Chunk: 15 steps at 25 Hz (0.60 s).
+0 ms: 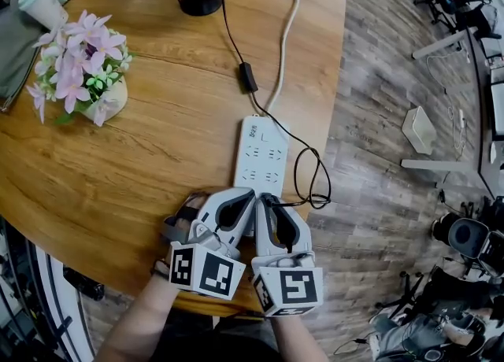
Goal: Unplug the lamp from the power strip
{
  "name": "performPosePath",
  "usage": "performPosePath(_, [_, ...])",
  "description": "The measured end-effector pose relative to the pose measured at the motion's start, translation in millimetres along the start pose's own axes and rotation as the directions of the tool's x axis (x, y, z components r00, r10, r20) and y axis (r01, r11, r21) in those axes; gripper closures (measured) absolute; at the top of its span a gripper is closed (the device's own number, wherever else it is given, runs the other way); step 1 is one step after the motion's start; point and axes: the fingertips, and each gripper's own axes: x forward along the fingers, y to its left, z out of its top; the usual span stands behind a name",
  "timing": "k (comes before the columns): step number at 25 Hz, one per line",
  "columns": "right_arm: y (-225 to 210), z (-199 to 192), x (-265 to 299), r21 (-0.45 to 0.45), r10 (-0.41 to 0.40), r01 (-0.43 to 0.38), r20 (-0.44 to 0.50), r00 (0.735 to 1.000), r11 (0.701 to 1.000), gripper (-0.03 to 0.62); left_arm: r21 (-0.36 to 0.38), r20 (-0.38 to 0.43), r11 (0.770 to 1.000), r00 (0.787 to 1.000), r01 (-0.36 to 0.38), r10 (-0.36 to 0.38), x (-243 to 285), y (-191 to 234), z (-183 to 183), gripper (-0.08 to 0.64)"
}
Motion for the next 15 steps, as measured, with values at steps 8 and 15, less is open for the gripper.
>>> performPosePath(8, [2.8,6.2,-2.8,-0.062,0.037,-0.034,0.046,0.998,0.998,0.515,-0.022,-0.001,1.000,1.000,0.012,-0.012,-0.8,0.3,0.3,0.568])
performPosePath(15, [24.4,37.0,-12.1,-0.260,0.106,-0.069,0.131,0.986,0.963,0.524,-0.023,-0.018,1.000,1.000,0.021,-0.022,0.8,-3.9,1.9,0.572])
